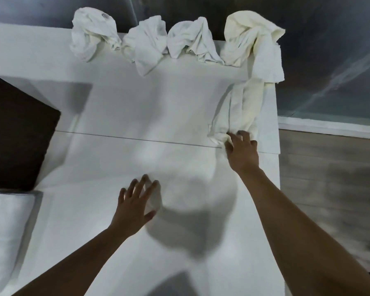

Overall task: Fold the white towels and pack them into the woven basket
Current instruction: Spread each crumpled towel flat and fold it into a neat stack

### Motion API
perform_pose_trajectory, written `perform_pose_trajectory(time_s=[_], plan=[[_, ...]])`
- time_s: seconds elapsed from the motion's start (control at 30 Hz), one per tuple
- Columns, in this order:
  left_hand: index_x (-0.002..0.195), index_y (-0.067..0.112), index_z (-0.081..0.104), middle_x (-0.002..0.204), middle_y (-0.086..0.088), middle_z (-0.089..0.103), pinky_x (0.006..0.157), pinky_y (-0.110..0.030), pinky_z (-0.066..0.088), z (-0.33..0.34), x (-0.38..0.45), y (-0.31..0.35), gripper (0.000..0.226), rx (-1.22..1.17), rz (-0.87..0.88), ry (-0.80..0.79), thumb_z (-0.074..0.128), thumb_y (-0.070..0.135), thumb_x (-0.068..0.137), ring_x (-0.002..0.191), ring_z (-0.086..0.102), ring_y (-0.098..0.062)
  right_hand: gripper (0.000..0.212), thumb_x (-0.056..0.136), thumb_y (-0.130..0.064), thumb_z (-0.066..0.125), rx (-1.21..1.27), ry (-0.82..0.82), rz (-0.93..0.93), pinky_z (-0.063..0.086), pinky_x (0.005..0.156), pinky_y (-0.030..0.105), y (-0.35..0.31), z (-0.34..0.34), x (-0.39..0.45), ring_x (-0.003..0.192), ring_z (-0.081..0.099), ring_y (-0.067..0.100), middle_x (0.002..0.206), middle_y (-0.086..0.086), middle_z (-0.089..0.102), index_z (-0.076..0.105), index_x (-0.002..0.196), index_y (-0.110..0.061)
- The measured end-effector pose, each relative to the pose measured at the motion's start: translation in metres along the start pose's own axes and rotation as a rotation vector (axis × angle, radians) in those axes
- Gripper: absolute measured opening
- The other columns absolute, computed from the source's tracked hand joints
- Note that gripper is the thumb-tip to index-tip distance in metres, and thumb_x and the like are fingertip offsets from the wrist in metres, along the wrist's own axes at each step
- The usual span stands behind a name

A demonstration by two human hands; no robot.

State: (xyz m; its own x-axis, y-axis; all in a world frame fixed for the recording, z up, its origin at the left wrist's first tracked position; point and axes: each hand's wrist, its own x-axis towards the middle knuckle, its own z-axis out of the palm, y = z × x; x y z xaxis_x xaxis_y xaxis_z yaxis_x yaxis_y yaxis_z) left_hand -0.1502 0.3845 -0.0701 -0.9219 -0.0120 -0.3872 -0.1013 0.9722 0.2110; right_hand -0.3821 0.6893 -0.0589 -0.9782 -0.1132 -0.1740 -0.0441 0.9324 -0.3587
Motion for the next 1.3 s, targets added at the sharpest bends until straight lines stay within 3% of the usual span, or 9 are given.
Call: perform_pose_trajectory(time_s=[0.23, 0.37, 0.53, 0.67, 0.83, 0.9, 0.97, 1.13, 1.3], plan=[[0.159, 0.042, 0.005, 0.169, 0.005, -0.006, 0.119, -0.049, 0.021, -0.010, 0.006, 0.016, 0.090, -0.064, -0.050, -0.092, 0.063, 0.053, 0.090, 0.155, 0.006, -0.028, 0.034, 0.095, -0.035, 0.050, 0.090, -0.055, -0.128, 0.054, 0.078, 0.045, -0.057, 0.043, -0.097, 0.107, 0.055, 0.042, 0.139, 0.009, 0.053, 0.069, 0.123, -0.031], [0.159, 0.043, 0.008, 0.168, 0.009, 0.008, 0.113, -0.048, 0.034, -0.029, 0.004, 0.027, 0.093, -0.251, -0.071, -0.067, 0.065, 0.056, 0.087, 0.152, 0.018, -0.022, 0.025, 0.090, -0.022, 0.068, 0.114, -0.071, -0.146, 0.058, 0.072, 0.043, -0.086, 0.059, -0.152, 0.099, 0.057, 0.040, 0.138, 0.005, 0.054, 0.072, 0.114, -0.031], [0.138, 0.041, 0.053, 0.144, 0.007, 0.048, 0.102, -0.038, 0.046, -0.039, -0.013, 0.045, 0.045, -0.338, 0.082, 0.097, 0.061, 0.040, 0.094, 0.130, 0.048, -0.024, 0.025, 0.099, -0.027, 0.057, 0.226, -0.200, -0.141, 0.055, 0.086, 0.042, -0.102, 0.055, -0.180, 0.107, 0.058, 0.033, 0.132, -0.001, 0.052, 0.067, 0.121, -0.032], [0.118, 0.033, 0.064, 0.121, 0.014, 0.056, 0.091, -0.037, 0.051, -0.054, -0.026, 0.047, 0.029, -0.443, 0.086, 0.192, 0.059, 0.014, 0.096, 0.108, 0.052, -0.017, 0.018, 0.093, -0.033, 0.062, 0.175, -0.056, -0.186, 0.047, 0.080, 0.040, -0.107, 0.032, -0.199, 0.095, 0.061, 0.029, 0.113, -0.003, 0.061, 0.071, 0.108, -0.035], [0.114, 0.028, 0.069, 0.137, 0.011, 0.049, 0.093, -0.027, 0.045, -0.099, -0.044, 0.037, 0.026, -0.520, 0.185, 0.382, 0.062, 0.011, 0.096, 0.112, 0.051, -0.013, 0.013, 0.085, -0.042, 0.069, 0.234, 0.061, -0.232, 0.040, 0.092, 0.033, -0.120, -0.016, -0.213, 0.087, 0.062, 0.013, 0.087, -0.016, 0.063, 0.063, 0.081, -0.031], [0.116, 0.023, 0.069, 0.130, 0.009, 0.057, 0.094, -0.026, 0.043, -0.127, -0.054, 0.032, 0.024, -0.535, 0.230, 0.441, 0.061, 0.010, 0.097, 0.111, 0.050, -0.014, 0.017, 0.088, -0.035, 0.071, 0.342, -0.010, -0.179, 0.045, 0.074, 0.026, -0.135, -0.043, -0.219, 0.072, 0.059, 0.011, 0.071, -0.015, 0.059, 0.055, 0.083, -0.031], [0.113, 0.024, 0.069, 0.113, 0.010, 0.066, 0.091, -0.027, 0.043, -0.156, -0.063, 0.027, 0.021, -0.537, 0.276, 0.480, 0.060, 0.012, 0.098, 0.105, 0.053, -0.015, 0.016, 0.090, -0.030, 0.072, 0.464, -0.014, -0.123, 0.043, 0.060, 0.025, -0.148, -0.071, -0.224, 0.067, 0.057, 0.011, 0.071, -0.012, 0.062, 0.056, 0.086, -0.030], [0.105, 0.033, 0.065, 0.093, 0.018, 0.068, 0.078, -0.020, 0.046, -0.229, -0.091, 0.012, 0.017, -0.687, 0.289, 0.503, 0.054, 0.021, 0.101, 0.089, 0.061, -0.005, 0.015, 0.089, -0.015, 0.075, 0.646, 0.172, -0.129, 0.048, 0.065, 0.020, -0.177, -0.133, -0.236, 0.076, 0.064, 0.006, 0.082, -0.015, 0.070, 0.069, 0.089, -0.029], [0.097, 0.032, 0.063, 0.073, 0.017, 0.060, 0.067, -0.034, 0.047, -0.285, -0.121, -0.011, 0.005, -0.568, 0.307, 0.649, 0.058, 0.032, 0.100, 0.071, 0.056, -0.009, 0.020, 0.091, -0.004, 0.070, 0.743, 0.307, -0.156, 0.047, 0.068, 0.020, -0.206, -0.180, -0.254, 0.078, 0.064, 0.012, 0.086, -0.013, 0.073, 0.076, 0.092, -0.022]])
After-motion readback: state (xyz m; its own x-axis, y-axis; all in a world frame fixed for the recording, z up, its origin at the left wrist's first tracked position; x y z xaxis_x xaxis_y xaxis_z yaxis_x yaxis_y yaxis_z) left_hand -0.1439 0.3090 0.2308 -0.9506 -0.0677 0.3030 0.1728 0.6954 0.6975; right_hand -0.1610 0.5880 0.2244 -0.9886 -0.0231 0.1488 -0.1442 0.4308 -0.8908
